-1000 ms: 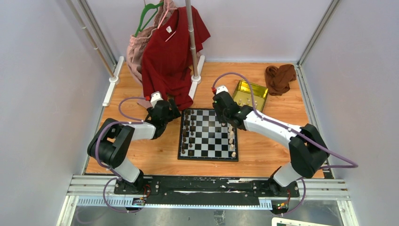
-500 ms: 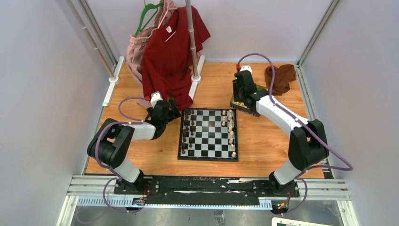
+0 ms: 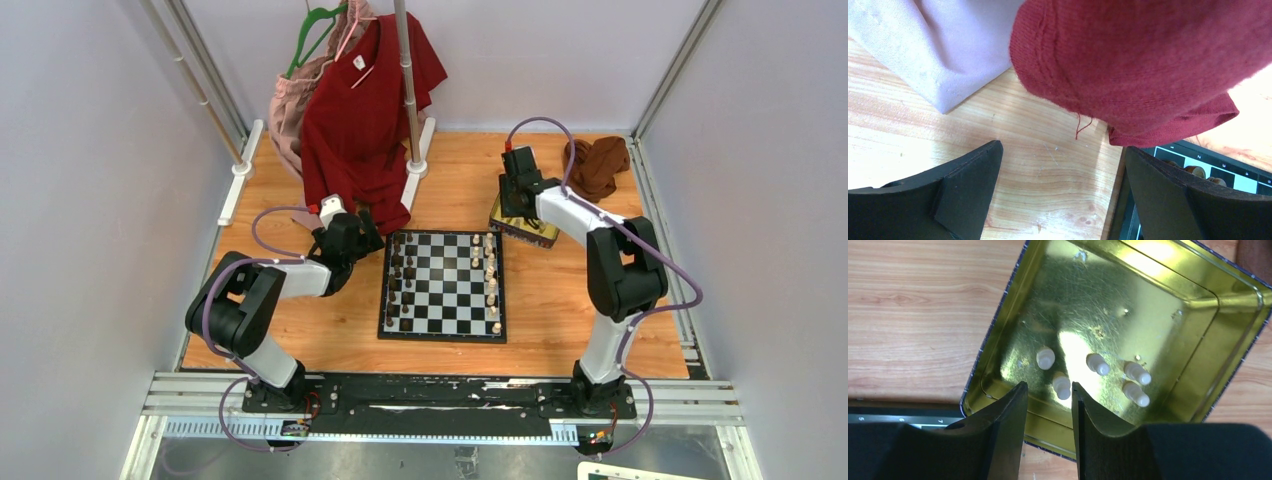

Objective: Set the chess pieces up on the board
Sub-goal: Pick up the chess piece from the storage box.

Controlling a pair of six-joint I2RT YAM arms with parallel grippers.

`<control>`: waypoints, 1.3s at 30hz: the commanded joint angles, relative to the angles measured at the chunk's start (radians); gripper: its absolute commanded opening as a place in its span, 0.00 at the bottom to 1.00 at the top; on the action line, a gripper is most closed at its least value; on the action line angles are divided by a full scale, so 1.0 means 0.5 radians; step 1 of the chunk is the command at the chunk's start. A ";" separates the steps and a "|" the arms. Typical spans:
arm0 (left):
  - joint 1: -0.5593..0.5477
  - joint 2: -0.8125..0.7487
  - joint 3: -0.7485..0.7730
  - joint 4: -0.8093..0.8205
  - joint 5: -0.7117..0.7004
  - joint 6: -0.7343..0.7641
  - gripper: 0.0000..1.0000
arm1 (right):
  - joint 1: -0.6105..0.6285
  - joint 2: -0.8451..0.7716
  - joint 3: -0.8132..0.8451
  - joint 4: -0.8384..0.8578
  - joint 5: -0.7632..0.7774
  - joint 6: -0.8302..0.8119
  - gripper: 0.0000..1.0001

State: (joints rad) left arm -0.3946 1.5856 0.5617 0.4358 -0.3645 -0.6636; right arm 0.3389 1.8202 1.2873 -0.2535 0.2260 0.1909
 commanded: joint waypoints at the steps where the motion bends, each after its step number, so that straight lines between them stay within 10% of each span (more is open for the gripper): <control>1: 0.016 0.017 -0.028 -0.101 -0.046 0.002 1.00 | -0.041 0.070 0.113 0.029 -0.076 0.005 0.41; 20: 0.016 0.028 -0.014 -0.102 -0.050 0.010 1.00 | -0.084 0.300 0.220 0.036 -0.130 0.011 0.36; 29: 0.016 0.038 -0.004 -0.102 -0.050 0.016 1.00 | -0.100 0.273 0.202 0.043 -0.108 0.001 0.02; 39: 0.016 0.017 -0.027 -0.102 -0.044 0.008 1.00 | -0.104 0.064 0.159 0.087 -0.070 -0.028 0.00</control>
State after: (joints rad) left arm -0.3946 1.5860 0.5617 0.4358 -0.3649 -0.6621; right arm 0.3019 1.9404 1.3674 -0.2321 0.1616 0.1902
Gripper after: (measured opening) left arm 0.998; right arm 0.070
